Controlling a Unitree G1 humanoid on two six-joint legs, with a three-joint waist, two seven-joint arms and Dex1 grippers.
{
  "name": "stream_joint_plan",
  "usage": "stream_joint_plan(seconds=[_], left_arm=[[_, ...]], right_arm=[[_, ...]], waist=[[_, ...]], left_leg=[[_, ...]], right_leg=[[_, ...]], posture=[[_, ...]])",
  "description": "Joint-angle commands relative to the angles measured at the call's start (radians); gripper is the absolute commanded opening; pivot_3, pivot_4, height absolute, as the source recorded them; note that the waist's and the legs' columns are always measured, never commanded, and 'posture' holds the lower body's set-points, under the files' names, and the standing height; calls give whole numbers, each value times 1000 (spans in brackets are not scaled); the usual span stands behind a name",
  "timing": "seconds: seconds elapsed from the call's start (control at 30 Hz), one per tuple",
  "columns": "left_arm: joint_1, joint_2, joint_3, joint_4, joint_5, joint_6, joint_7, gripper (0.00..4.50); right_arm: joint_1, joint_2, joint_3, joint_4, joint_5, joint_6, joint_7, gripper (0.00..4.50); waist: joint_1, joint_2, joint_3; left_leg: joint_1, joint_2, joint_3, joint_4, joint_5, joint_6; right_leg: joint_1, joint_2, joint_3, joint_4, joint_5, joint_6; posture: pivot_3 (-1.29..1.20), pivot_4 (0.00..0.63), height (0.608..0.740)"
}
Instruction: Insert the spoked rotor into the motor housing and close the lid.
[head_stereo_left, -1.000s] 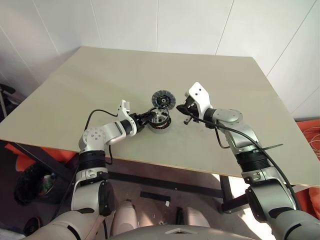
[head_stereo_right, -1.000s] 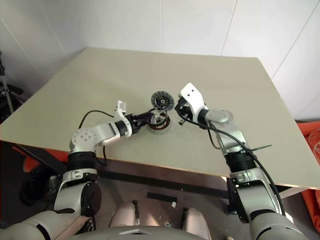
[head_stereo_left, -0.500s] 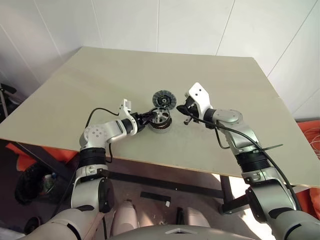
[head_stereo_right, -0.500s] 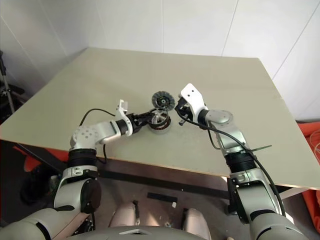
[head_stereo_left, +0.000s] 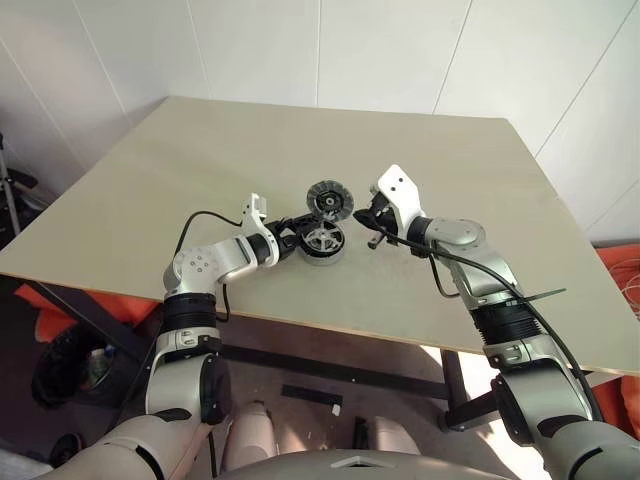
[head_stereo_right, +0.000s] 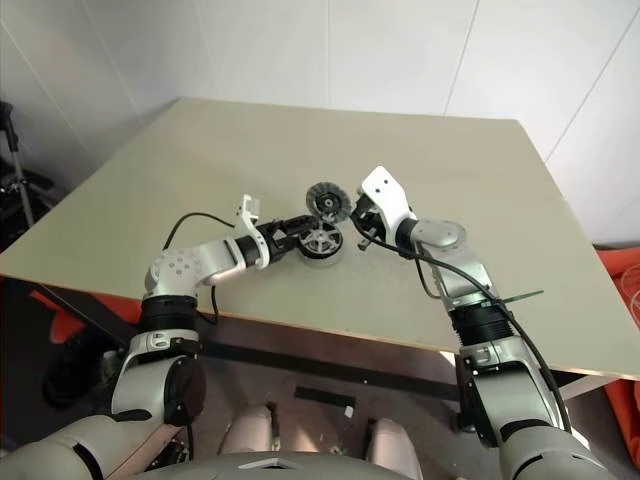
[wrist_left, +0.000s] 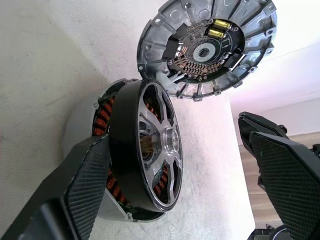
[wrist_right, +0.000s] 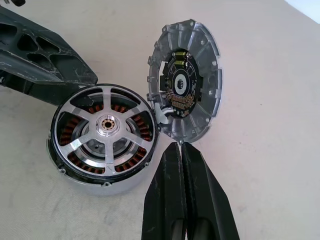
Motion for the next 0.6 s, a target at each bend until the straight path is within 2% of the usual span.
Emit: stream_joint_plan(seconds=[0.03, 0.27, 0.6], left_arm=[[1, 7, 7, -1, -1, 11, 5, 4489], [29, 35, 35, -53, -21, 30, 13, 4489], [65, 66, 76, -174, -74, 59, 51, 4489]], right_arm=[[-11, 0, -6, -20, 4, -20, 0, 0], [-14, 2, -4, -14, 3, -22, 0, 0], [-12, 4, 1, -12, 1, -24, 4, 0]], waist=[[-2, 0, 0], [-8, 0, 0], [-15, 0, 0]], left_leg=[[0, 0, 0, 0, 0, 0], [-1, 0, 0, -1, 0, 0], [-7, 0, 0, -6, -1, 1]], right_leg=[[0, 0, 0, -1, 0, 0], [0, 0, 0, -3, 1, 0], [-8, 2, 0, -7, 5, -7]], posture=[[0, 0, 740], [0, 0, 740], [0, 0, 740]])
